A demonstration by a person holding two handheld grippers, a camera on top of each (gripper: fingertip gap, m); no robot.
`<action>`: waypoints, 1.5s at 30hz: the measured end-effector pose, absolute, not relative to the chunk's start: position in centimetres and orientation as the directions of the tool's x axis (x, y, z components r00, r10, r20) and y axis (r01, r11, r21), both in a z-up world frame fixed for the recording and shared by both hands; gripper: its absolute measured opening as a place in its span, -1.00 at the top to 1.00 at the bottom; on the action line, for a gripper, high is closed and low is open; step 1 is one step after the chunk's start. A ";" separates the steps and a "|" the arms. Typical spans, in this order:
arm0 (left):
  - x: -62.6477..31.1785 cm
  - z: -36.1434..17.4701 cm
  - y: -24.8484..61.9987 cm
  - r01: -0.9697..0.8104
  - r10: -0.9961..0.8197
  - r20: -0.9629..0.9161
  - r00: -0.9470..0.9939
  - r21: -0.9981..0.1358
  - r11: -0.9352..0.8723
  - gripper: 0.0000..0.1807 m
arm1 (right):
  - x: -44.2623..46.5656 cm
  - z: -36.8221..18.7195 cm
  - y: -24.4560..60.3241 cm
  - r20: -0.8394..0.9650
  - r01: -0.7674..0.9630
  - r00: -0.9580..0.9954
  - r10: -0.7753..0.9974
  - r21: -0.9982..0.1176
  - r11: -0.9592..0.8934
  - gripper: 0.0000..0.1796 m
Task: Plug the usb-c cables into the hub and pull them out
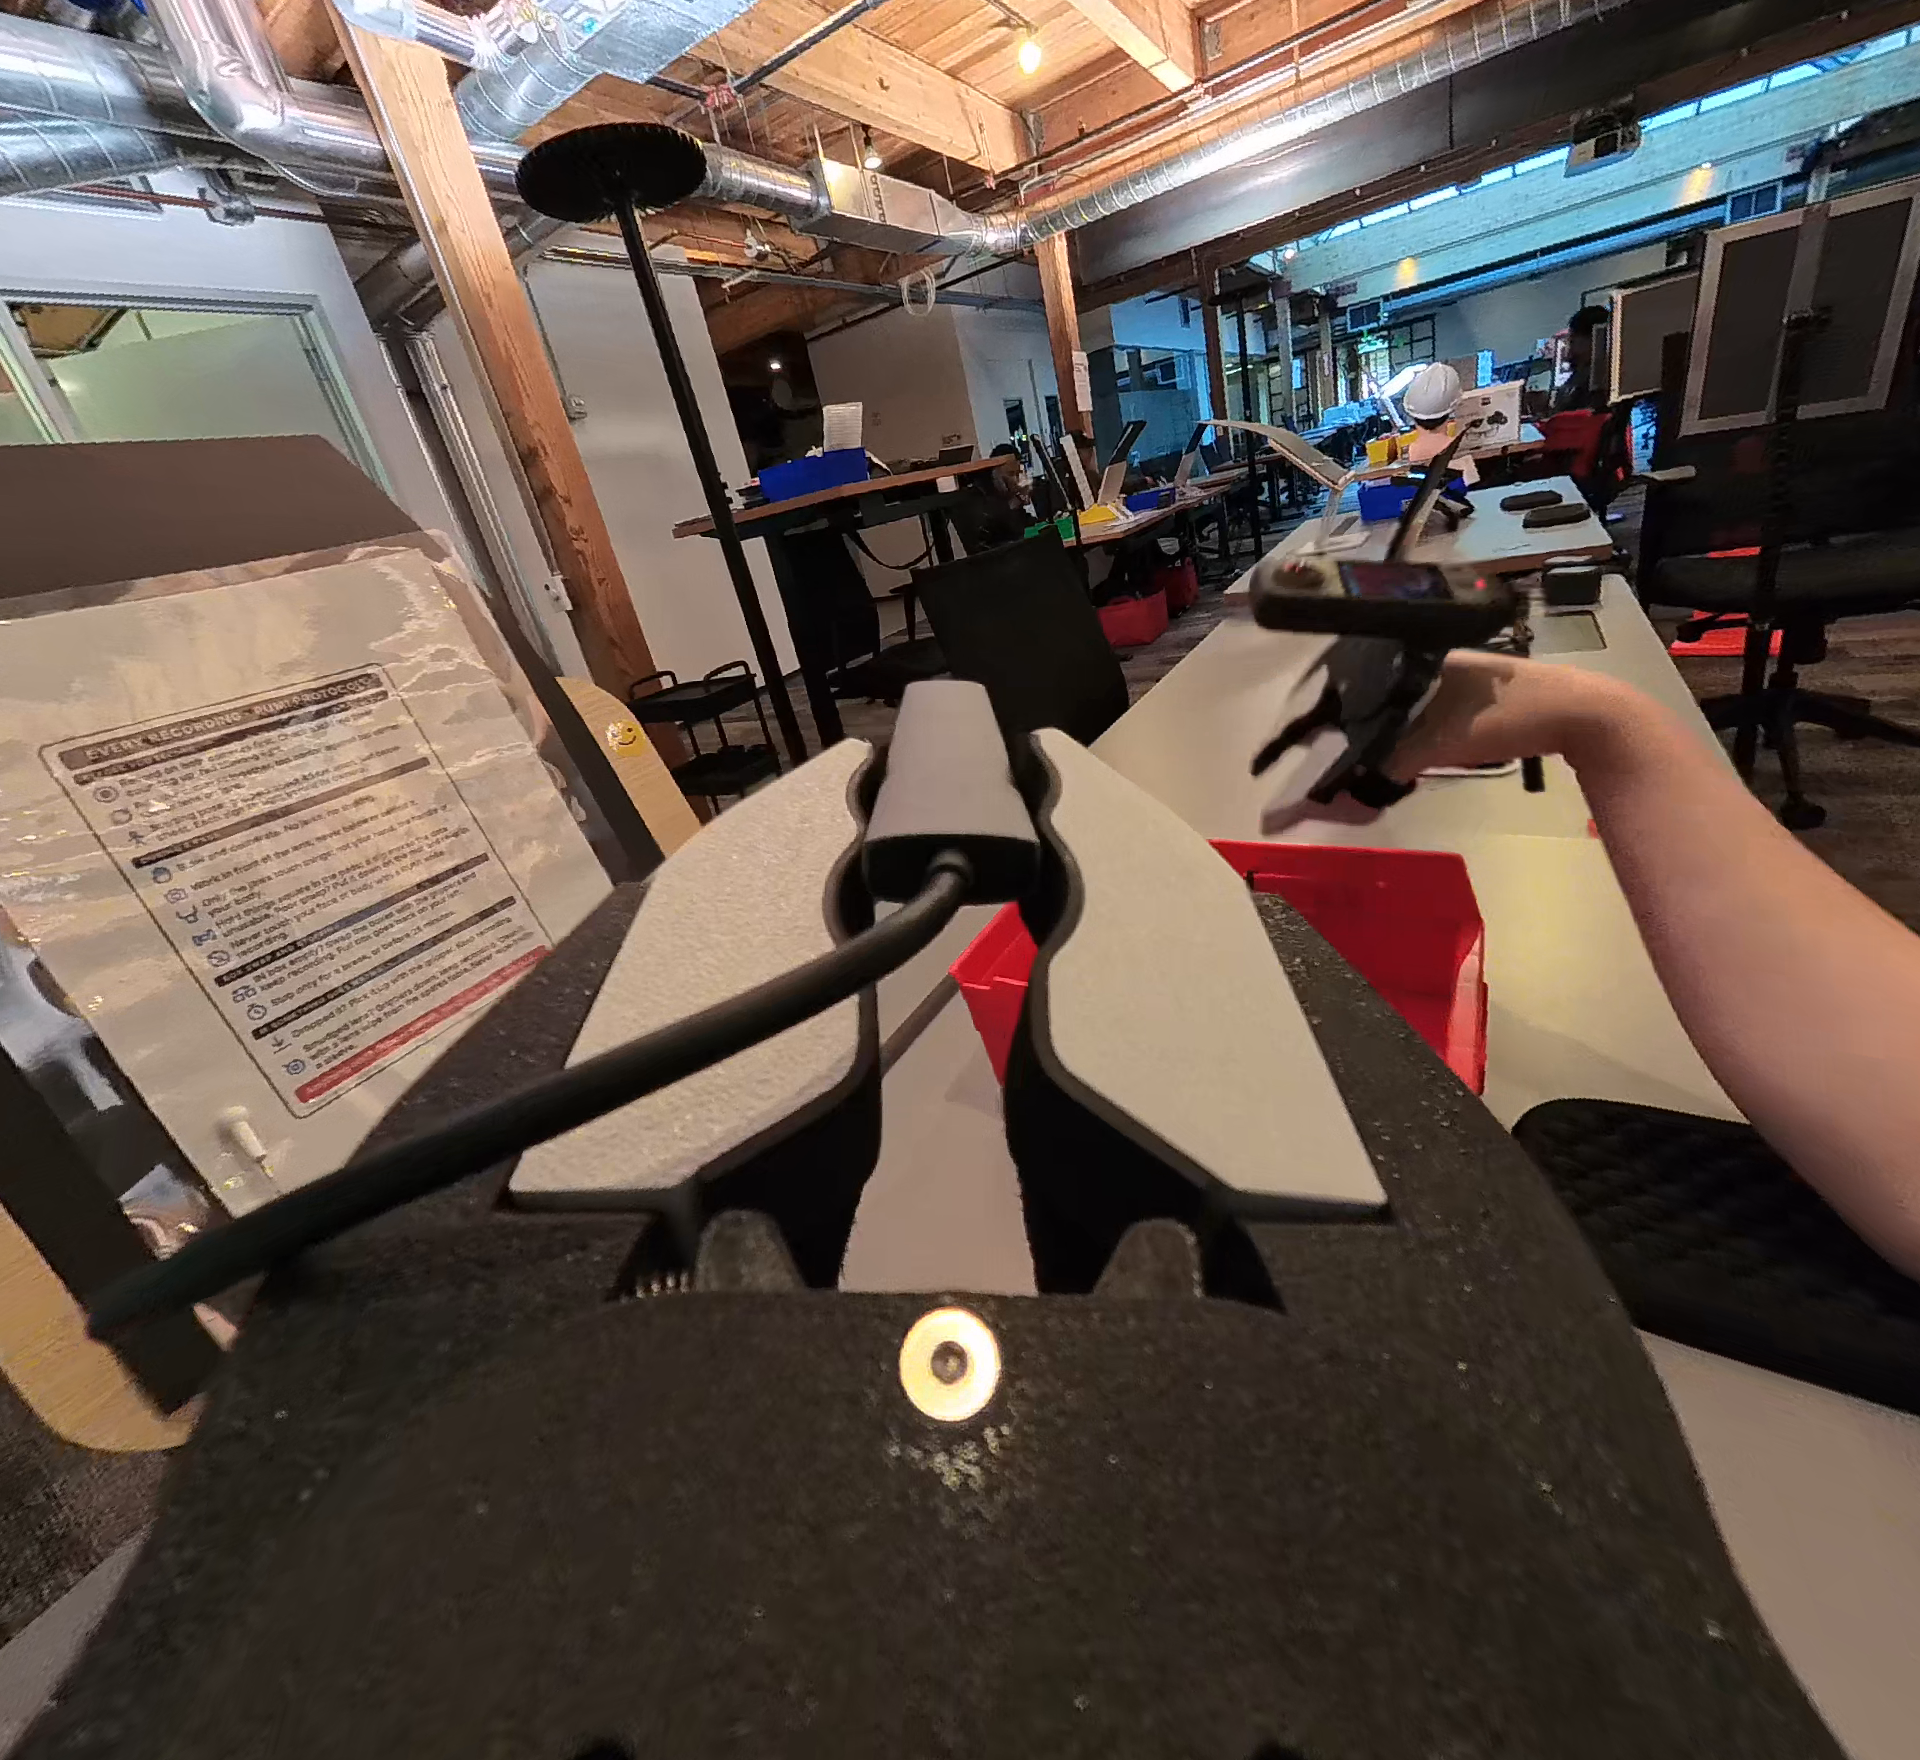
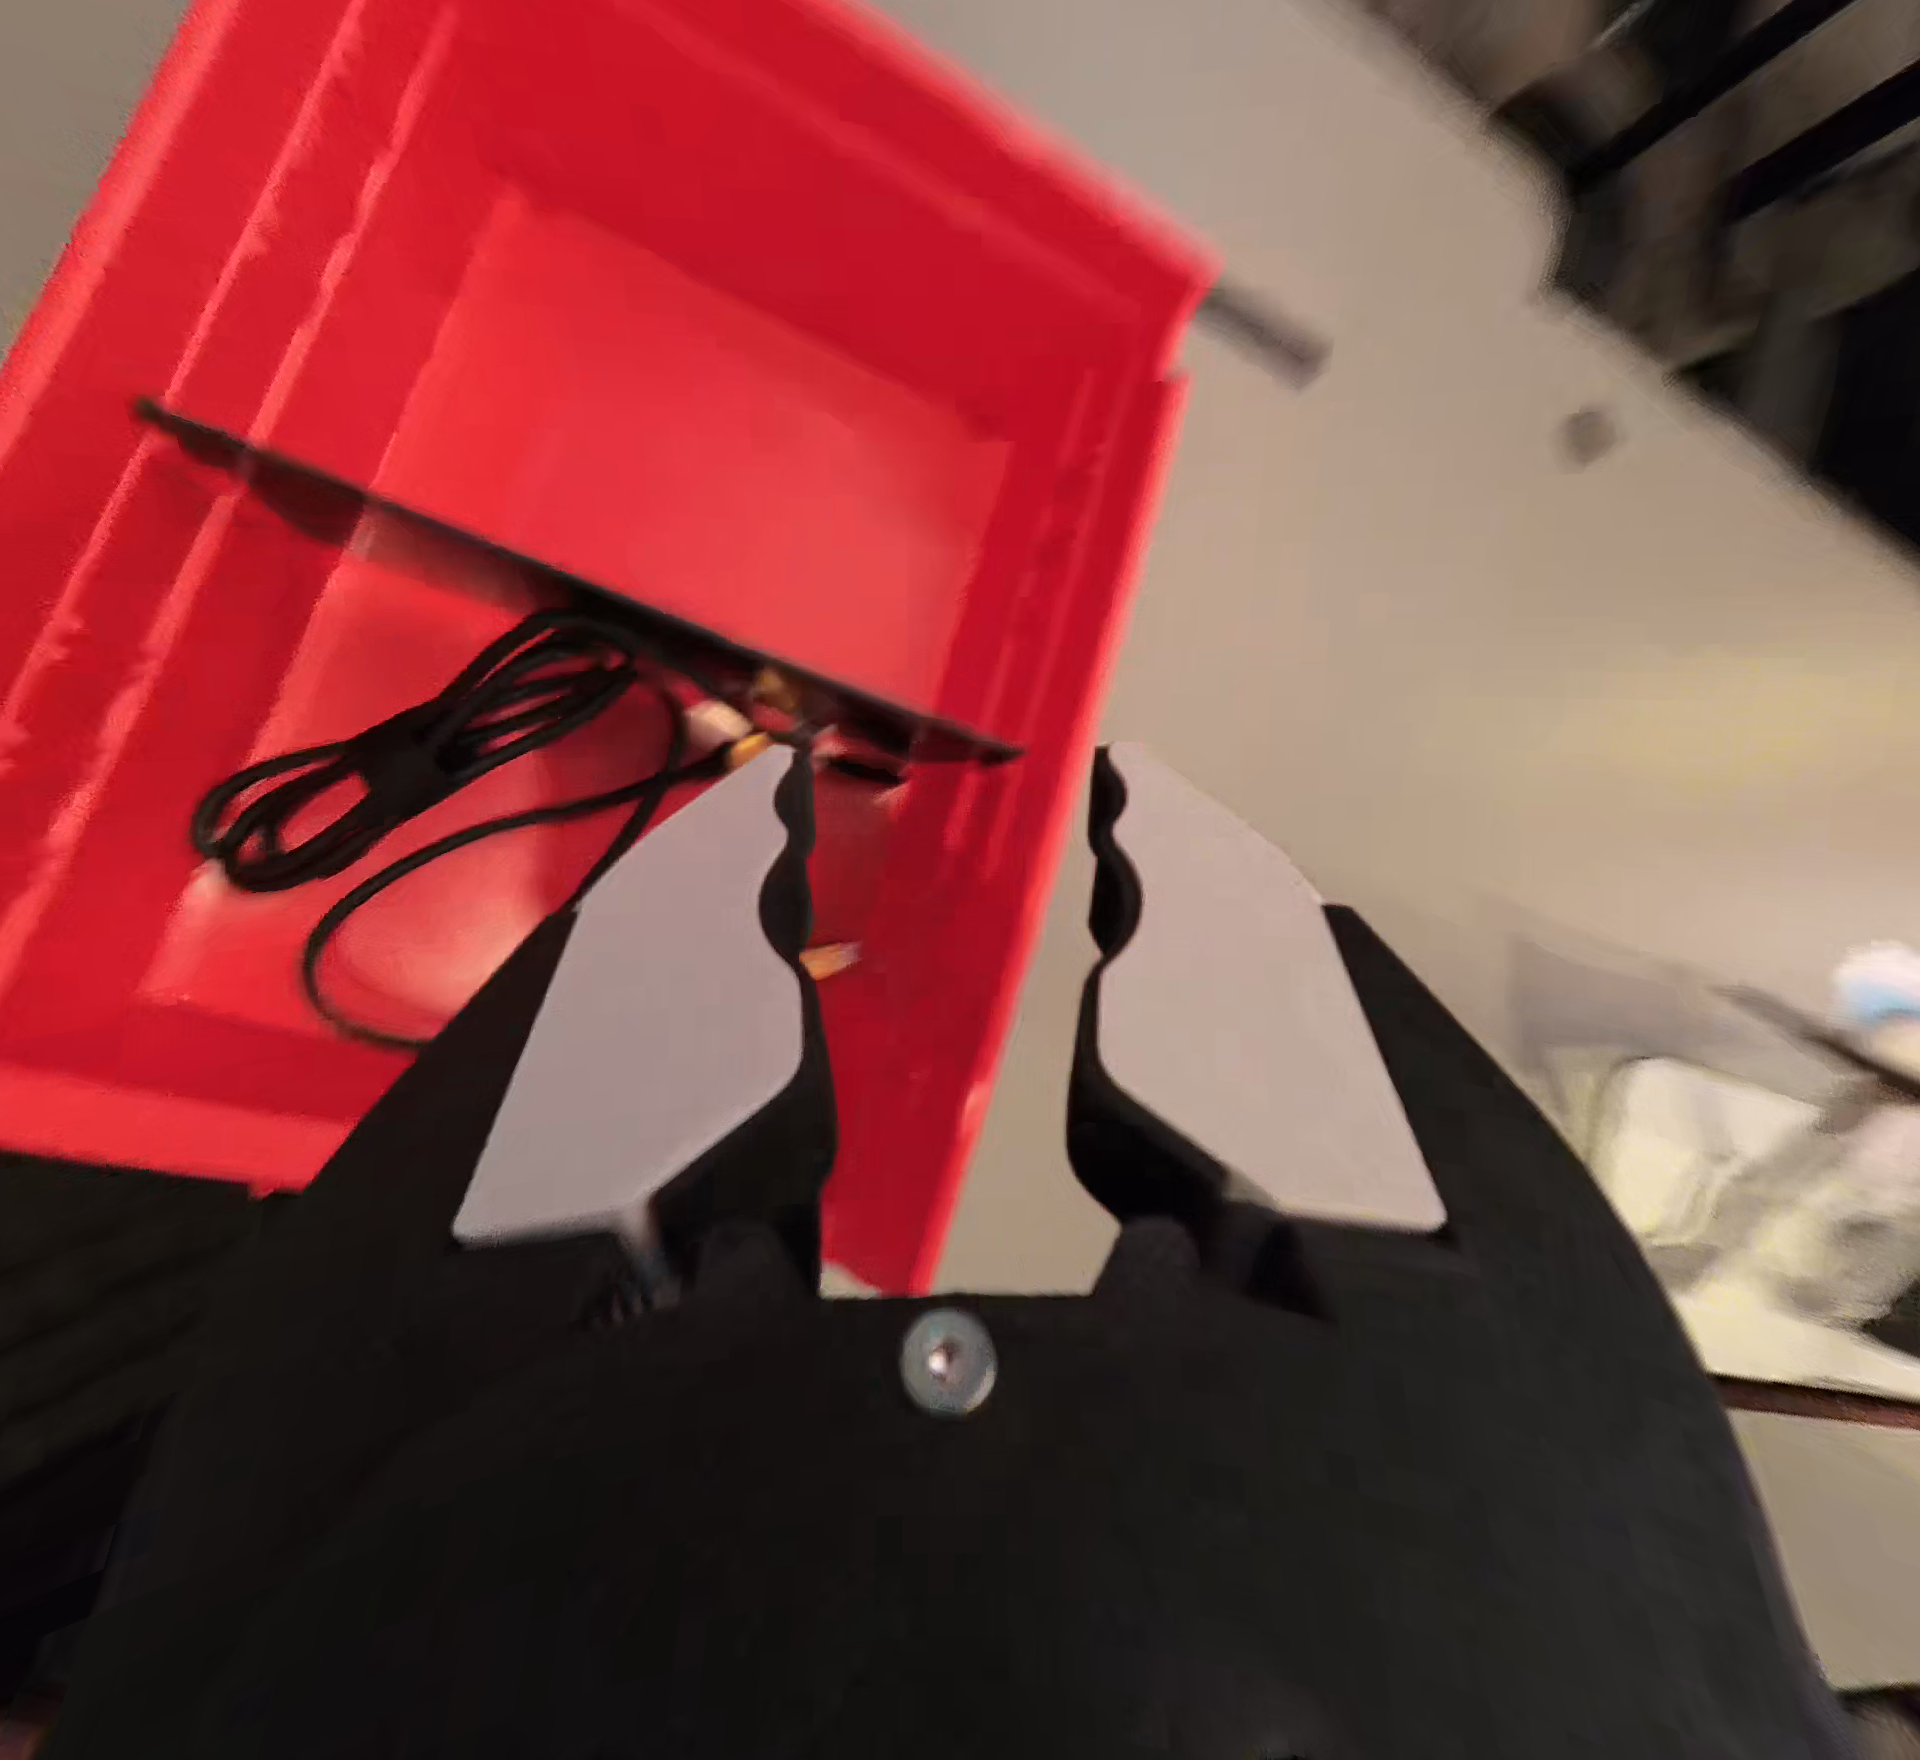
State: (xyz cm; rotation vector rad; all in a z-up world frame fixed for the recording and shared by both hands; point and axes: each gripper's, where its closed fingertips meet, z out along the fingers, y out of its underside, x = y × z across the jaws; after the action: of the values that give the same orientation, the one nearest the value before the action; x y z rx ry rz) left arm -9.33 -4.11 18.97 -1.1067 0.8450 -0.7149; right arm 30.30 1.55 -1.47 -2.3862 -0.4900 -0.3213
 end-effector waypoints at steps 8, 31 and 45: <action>-6.2 16.5 -4.5 0.034 -0.917 -0.142 0.373 -0.985 0.166 0.74 | 12.6 16.7 -0.4 0.803 0.691 0.587 0.104 -0.563 0.454 0.54; -3.0 12.3 -5.1 -0.109 -0.981 -0.004 0.192 -0.994 -0.017 0.64 | 11.9 13.6 -0.5 0.859 0.789 0.437 0.266 -0.508 0.345 0.88; -4.8 13.0 -4.3 -0.091 -0.972 -0.014 0.235 -0.996 -0.007 0.69 | 25.7 -0.3 5.2 0.674 0.825 0.549 0.495 -0.533 -0.188 0.87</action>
State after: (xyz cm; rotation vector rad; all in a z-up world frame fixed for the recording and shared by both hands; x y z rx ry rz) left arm -4.77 -4.33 13.03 -1.3761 1.0981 -0.9845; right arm 25.73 5.22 -0.34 -1.8449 -1.0828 -0.4408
